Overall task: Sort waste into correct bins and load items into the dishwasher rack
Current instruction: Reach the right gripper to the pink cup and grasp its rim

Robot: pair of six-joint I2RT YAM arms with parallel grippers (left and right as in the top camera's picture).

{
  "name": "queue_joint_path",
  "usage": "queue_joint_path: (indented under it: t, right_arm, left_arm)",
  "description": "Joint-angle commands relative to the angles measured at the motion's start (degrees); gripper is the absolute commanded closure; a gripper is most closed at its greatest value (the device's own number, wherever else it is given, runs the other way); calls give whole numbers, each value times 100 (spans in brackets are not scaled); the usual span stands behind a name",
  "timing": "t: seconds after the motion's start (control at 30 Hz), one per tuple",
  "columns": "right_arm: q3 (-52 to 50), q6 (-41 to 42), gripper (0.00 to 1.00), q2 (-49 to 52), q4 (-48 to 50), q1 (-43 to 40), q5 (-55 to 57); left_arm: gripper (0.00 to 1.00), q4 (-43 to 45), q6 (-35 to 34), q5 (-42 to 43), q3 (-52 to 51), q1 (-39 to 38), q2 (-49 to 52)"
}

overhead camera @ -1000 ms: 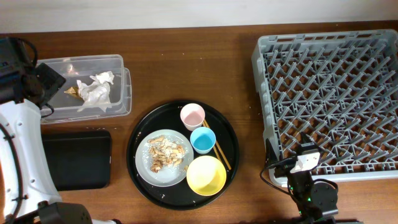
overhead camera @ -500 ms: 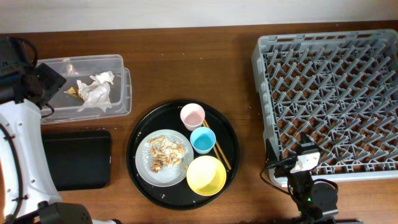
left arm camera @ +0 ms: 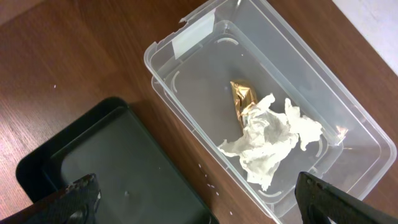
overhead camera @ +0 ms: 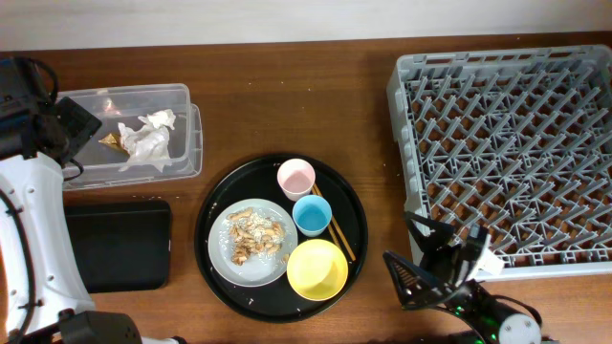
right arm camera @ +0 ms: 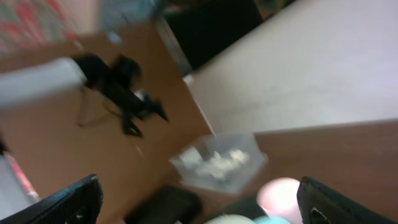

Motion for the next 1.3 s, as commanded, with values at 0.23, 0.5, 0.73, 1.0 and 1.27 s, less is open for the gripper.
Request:
queue_joint_path:
  t: [0.23,0.5,0.73,1.0,1.27]
  right_arm:
    - [2444,-719,2,1840,-1729,-37,269]
    - [6496,-3018,2,5709,-5405,885,931]
    - [9254,-3353,2,8797,-7805,3060,4363]
    - [9763,-3351,1,10740,-7737,3414,4133]
    - [9742,-3346,25,11090,-7346,3418,3735]
  left_arm:
    - [1,2,-52,-55,61,33,-61]
    - [1,0,-52,-52,61,33,-61]
    - [1,0,-52,-52,61,33,-61]
    - [1,0,-52,-52,61,33,-61]
    - [0,0,-52,-52,61,33,-61]
